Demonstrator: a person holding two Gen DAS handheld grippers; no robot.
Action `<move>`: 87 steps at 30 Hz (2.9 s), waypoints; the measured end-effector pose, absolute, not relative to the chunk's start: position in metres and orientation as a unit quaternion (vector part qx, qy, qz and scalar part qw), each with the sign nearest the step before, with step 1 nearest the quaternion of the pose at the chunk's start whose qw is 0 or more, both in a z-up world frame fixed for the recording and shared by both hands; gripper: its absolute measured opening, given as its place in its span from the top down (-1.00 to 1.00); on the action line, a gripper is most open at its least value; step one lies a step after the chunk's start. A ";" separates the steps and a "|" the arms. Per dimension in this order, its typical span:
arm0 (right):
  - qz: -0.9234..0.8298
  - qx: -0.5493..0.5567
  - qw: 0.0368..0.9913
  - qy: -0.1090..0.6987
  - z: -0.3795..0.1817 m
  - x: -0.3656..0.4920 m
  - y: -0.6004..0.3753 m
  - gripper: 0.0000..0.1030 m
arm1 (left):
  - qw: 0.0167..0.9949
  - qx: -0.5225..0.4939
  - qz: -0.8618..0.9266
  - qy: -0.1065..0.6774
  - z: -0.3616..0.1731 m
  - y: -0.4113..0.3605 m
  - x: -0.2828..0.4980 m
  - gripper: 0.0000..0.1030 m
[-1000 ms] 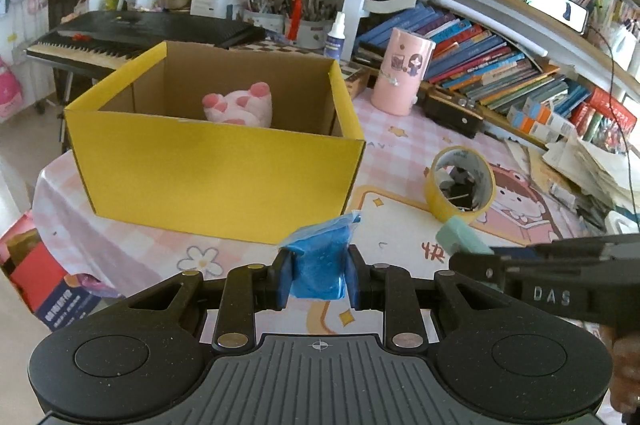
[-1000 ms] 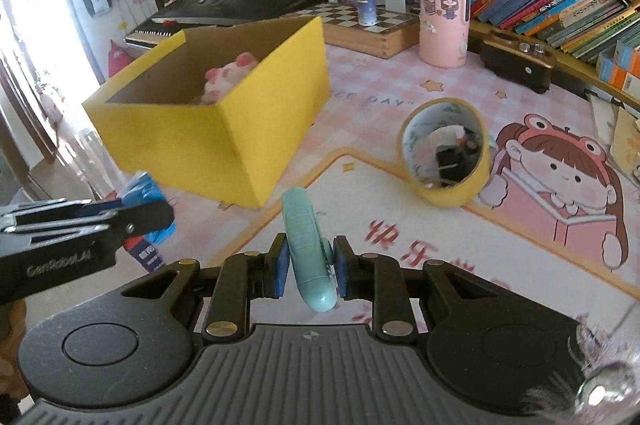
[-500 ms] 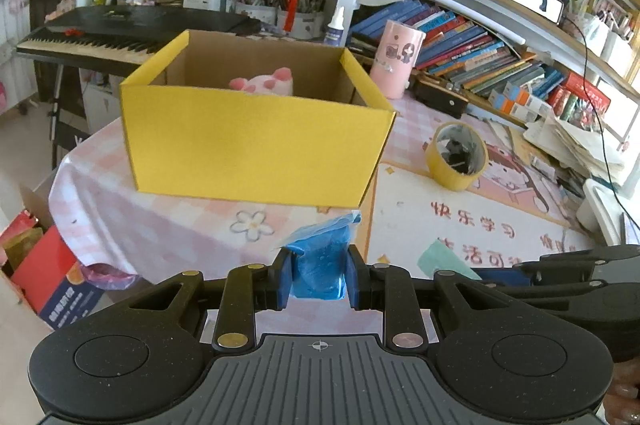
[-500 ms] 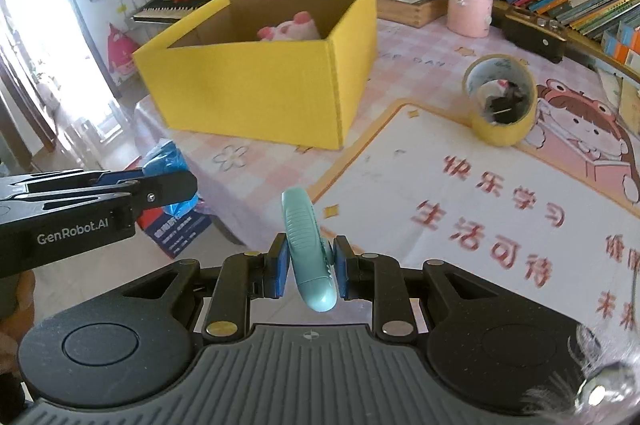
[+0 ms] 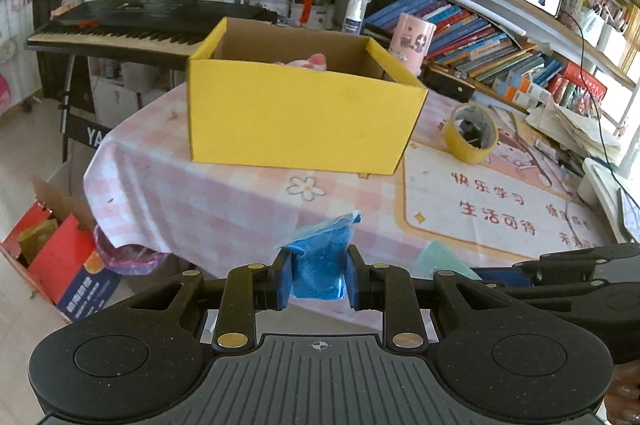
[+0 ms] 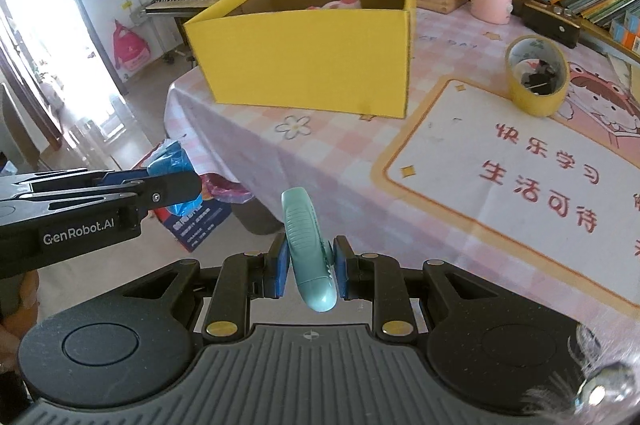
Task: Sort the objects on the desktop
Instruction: 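Carry the blue item with the left gripper while the right carries the mint stick to the yellow box, then open the left gripper over the yellow box while the right releases the mint stick inside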
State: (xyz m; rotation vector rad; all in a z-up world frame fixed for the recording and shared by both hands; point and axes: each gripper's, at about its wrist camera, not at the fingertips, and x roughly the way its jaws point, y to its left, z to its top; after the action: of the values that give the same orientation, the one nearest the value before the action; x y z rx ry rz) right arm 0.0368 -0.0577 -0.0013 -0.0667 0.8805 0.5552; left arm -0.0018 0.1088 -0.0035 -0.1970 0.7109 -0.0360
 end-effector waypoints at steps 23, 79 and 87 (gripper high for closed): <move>0.263 -0.045 0.874 0.407 0.006 0.029 -0.024 0.58 | 0.941 -0.102 -0.020 0.322 0.001 0.142 -0.008 0.53; 0.349 -0.176 0.871 0.298 0.048 0.261 0.005 0.58 | 0.956 -0.044 0.052 0.287 0.031 0.128 0.201 0.53; 0.376 -0.212 0.846 0.314 0.034 0.273 0.013 0.58 | 0.945 -0.034 0.056 0.322 0.016 0.124 0.214 0.53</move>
State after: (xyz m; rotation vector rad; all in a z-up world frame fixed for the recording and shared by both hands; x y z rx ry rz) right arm 0.2731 0.0132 0.0344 -0.4467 0.6622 0.7922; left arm 0.2139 0.1242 0.0159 -0.0702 0.6559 0.1132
